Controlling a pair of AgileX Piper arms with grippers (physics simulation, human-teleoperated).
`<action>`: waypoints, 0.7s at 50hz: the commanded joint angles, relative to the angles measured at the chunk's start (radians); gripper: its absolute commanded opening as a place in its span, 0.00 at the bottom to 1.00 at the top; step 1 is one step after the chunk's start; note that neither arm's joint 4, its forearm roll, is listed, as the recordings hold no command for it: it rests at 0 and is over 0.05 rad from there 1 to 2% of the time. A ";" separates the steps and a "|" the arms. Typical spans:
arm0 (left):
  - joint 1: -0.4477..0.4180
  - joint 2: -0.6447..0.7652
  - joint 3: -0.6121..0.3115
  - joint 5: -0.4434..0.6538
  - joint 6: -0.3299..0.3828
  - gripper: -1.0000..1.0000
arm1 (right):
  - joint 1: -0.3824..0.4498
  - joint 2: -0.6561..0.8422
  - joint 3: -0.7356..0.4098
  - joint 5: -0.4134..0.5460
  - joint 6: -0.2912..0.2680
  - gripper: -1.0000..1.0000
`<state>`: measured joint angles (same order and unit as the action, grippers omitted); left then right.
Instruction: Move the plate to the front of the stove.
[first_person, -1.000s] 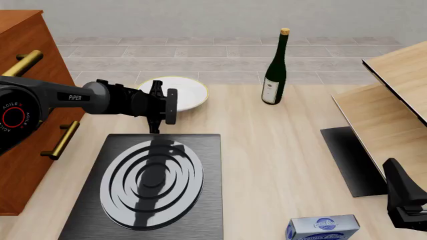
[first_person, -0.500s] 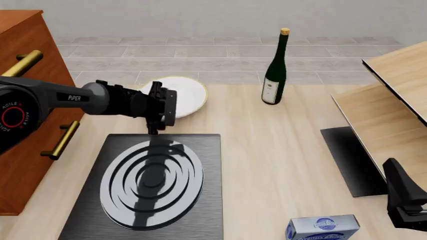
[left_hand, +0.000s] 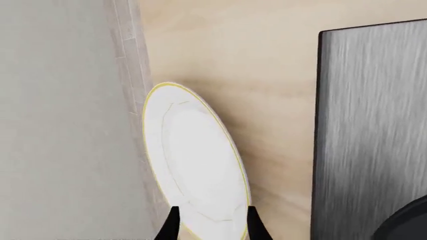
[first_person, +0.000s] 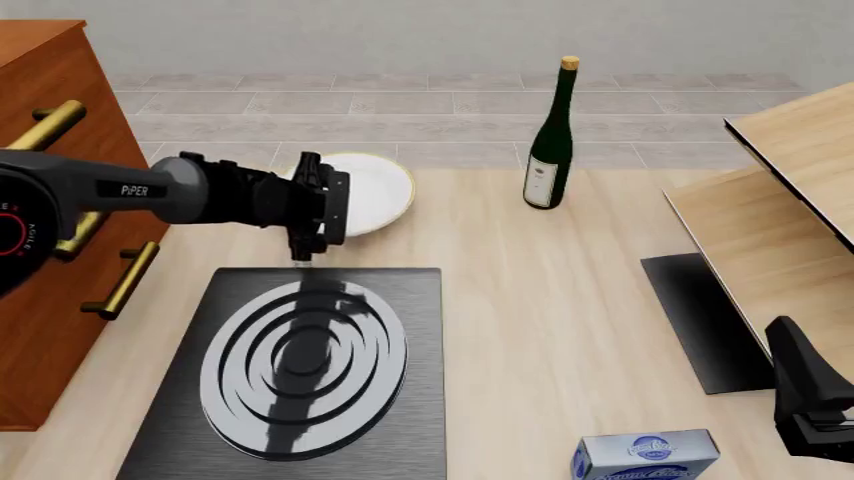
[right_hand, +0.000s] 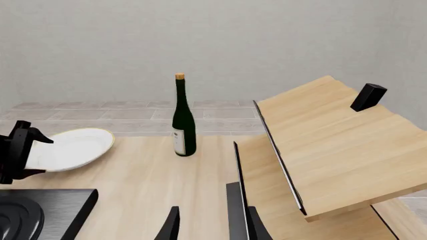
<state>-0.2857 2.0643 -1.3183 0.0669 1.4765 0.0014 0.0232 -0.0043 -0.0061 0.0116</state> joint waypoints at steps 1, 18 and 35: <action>0.001 -0.016 -0.006 0.008 0.000 1.00 | 0.000 0.001 0.000 0.000 0.000 1.00; -0.004 -0.048 -0.034 0.020 -0.017 1.00 | 0.000 0.000 0.000 0.000 -0.001 1.00; -0.008 -0.044 -0.105 -0.012 -0.052 1.00 | 0.000 0.000 0.000 0.000 0.000 1.00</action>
<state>-0.2909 2.0202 -1.3908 0.0689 1.4403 0.0014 0.0235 -0.0042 -0.0063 0.0115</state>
